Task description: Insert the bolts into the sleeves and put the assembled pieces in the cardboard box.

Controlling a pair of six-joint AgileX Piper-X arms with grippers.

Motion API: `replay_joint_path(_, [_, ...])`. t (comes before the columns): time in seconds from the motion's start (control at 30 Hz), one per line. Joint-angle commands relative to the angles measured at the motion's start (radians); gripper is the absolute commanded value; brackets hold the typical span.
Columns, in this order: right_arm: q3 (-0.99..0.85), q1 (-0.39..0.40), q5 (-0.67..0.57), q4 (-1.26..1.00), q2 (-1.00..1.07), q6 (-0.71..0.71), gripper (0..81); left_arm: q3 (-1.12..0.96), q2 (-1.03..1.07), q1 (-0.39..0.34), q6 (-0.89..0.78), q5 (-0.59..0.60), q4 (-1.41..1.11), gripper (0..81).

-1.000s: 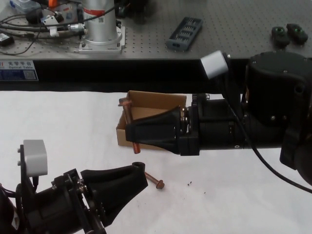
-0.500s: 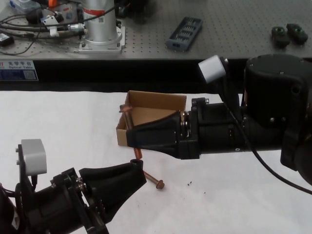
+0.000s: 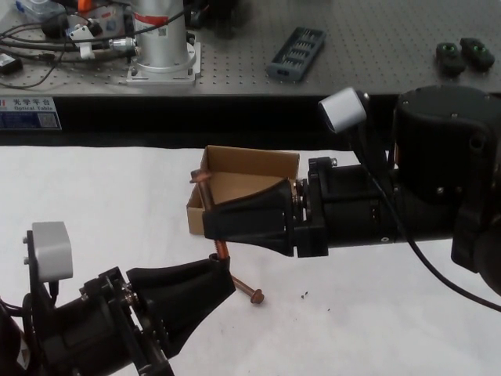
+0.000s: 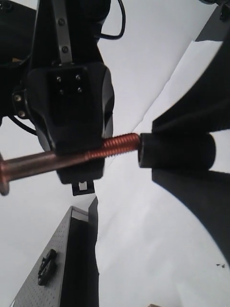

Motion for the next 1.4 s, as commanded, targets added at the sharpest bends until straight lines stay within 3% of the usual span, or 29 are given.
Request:
replay_joint_path(0.0, [-0.003,0.001,-0.045,0.001,-0.001,0.001,4.3,-0.01,-0.013,0.003,-0.018,0.001,-0.061,4.1])
replay_joint_path(0.3, [-0.003,-0.006,-0.079,0.001,-0.001,0.003,4.3,-0.01,-0.013,0.003,-0.025,0.024,-0.072,4.1])
replay_joint_path(0.67, [-0.003,-0.006,-0.108,0.001,-0.001,0.009,4.3,-0.01,-0.013,0.003,-0.125,-0.124,-0.108,4.1])
replay_joint_path(1.03, [-0.003,-0.006,-0.15,-0.009,-0.001,-0.006,4.2,-0.01,-0.013,0.003,-0.13,-0.148,-0.108,4.1])
replay_joint_path(1.1, [-0.003,-0.006,-0.168,-0.015,-0.005,-0.002,0.4,-0.01,-0.013,0.003,-0.13,-0.148,-0.108,4.1])
replay_joint_path(1.17, [-0.003,-0.006,-0.168,-0.015,-0.012,-0.002,7.1,-0.01,-0.013,0.003,-0.13,-0.141,-0.108,4.1])
replay_joint_path(1.3, [-0.003,-0.021,-0.166,-0.015,-0.033,0.062,34.9,-0.01,-0.013,0.003,-0.124,-0.13,-0.099,4.1])
replay_joint_path(1.37, [-0.003,-0.036,-0.166,-0.015,-0.047,0.095,39.1,-0.01,-0.013,0.003,-0.119,-0.12,-0.09,4.1])
